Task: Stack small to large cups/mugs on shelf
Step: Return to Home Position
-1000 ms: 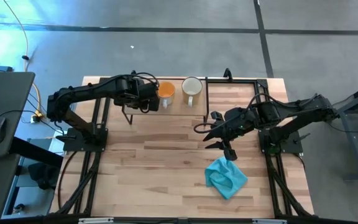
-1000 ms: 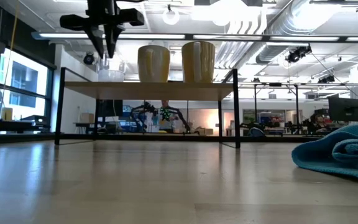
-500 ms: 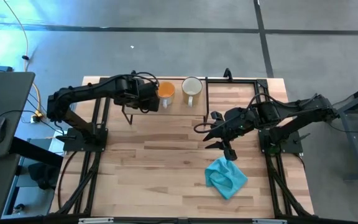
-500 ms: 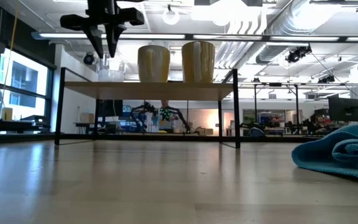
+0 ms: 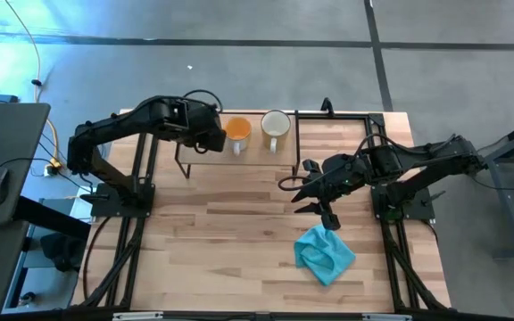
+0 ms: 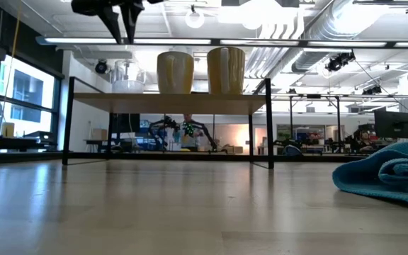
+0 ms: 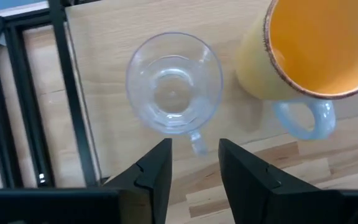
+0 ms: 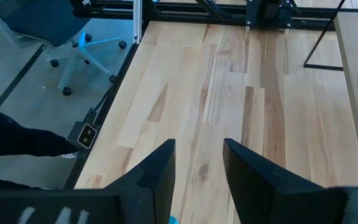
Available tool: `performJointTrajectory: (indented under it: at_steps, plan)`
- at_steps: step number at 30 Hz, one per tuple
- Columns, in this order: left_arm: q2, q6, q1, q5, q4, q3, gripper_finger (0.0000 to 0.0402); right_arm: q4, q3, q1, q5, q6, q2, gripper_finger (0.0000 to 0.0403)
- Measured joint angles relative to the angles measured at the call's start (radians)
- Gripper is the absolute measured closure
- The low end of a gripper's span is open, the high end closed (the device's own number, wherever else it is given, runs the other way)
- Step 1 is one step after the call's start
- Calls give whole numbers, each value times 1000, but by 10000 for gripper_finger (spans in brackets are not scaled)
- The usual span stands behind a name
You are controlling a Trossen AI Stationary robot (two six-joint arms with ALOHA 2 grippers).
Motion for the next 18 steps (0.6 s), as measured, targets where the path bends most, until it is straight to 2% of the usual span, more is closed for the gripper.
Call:
performJointTrajectory:
  at_steps: [7, 18]
  plan:
    - [0, 34, -14, -2, -26, 15, 282, 0, 0, 0, 0, 8, 0, 277]
    - [0, 91, -12, -97, -25, 13, 282, 0, 0, -3, 21, 44, 0, 277]
